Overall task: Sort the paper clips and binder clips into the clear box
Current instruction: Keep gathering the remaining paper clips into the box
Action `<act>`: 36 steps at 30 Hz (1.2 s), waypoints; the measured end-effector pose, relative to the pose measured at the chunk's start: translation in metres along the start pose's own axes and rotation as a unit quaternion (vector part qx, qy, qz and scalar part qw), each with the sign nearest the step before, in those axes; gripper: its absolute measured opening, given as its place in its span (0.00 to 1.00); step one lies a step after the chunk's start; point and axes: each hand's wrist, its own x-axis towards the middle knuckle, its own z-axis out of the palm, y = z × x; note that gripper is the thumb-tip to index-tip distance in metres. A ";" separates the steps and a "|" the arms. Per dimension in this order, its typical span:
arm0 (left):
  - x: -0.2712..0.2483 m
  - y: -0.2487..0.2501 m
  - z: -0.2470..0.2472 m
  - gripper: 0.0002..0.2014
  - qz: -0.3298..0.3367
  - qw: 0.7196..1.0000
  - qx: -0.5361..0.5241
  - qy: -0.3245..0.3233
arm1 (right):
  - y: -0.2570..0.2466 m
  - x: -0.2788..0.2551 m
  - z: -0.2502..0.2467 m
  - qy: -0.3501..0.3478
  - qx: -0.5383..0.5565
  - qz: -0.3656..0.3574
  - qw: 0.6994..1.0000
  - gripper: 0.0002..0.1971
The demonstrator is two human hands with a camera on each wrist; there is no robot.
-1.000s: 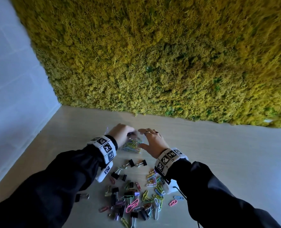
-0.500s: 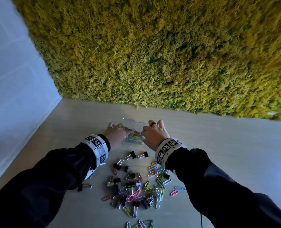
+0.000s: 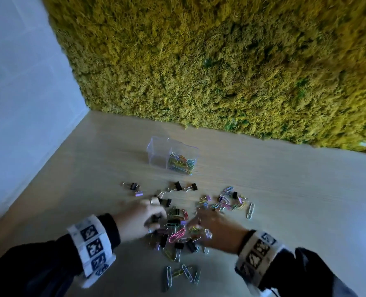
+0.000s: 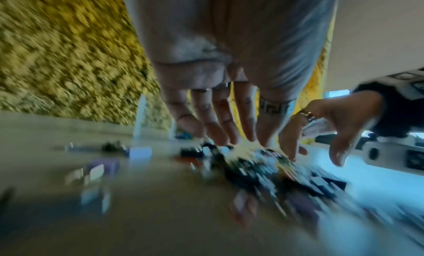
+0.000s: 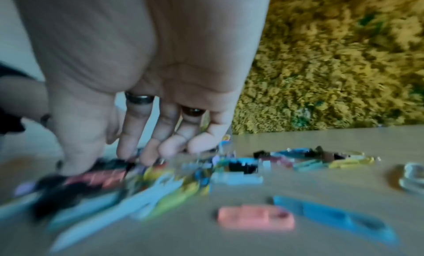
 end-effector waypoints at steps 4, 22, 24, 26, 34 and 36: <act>-0.008 0.018 0.022 0.21 -0.041 0.996 0.070 -0.038 | -0.011 -0.003 0.019 0.013 -0.072 0.008 0.997 0.20; -0.009 0.046 0.040 0.15 -0.091 0.996 -0.006 0.009 | 0.006 -0.046 0.019 0.127 0.097 0.129 0.979 0.18; -0.011 0.044 0.041 0.18 -0.090 0.996 -0.008 0.026 | 0.024 -0.056 0.017 0.128 0.080 0.183 0.971 0.15; -0.013 0.042 0.043 0.19 -0.093 0.995 -0.005 0.032 | 0.046 -0.068 0.015 0.161 0.068 0.242 0.955 0.14; -0.016 0.037 0.042 0.13 -0.092 0.994 -0.033 0.037 | 0.065 -0.074 -0.006 0.110 -0.034 0.366 0.923 0.20; -0.016 0.037 0.041 0.13 -0.095 0.994 -0.041 0.039 | 0.063 -0.064 -0.016 0.138 -0.024 0.358 0.923 0.22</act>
